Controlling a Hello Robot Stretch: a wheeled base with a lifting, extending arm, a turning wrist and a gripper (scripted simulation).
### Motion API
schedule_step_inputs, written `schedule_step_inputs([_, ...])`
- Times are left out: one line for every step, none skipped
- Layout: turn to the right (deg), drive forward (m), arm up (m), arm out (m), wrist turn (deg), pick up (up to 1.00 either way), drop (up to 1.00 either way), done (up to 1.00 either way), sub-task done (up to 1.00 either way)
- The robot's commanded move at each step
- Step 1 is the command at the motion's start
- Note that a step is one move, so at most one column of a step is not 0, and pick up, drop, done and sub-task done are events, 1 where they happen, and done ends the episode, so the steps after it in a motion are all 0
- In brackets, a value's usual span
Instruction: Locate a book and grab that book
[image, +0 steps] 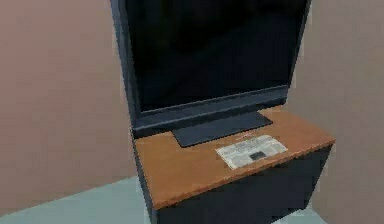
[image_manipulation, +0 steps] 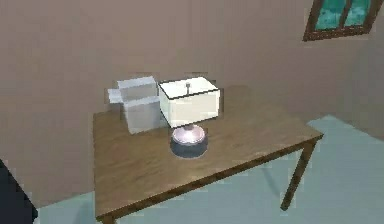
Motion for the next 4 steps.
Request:
schedule_step_inputs([45.0, 0.0, 0.0, 0.0, 0.0, 0.0, 0.0, 0.0, 0.0])
schedule_step_inputs([45.0, 0.0, 0.0, 0.0, 0.0, 0.0, 0.0, 0.0, 0.0])
schedule_step_inputs([27.0, 0.0, 0.0, 0.0, 0.0, 0.0, 0.0, 0.0, 0.0])
schedule_step_inputs([0.0, 0.5, 0.0, 0.0, 0.0, 0.0, 0.0, 0.0, 0.0])
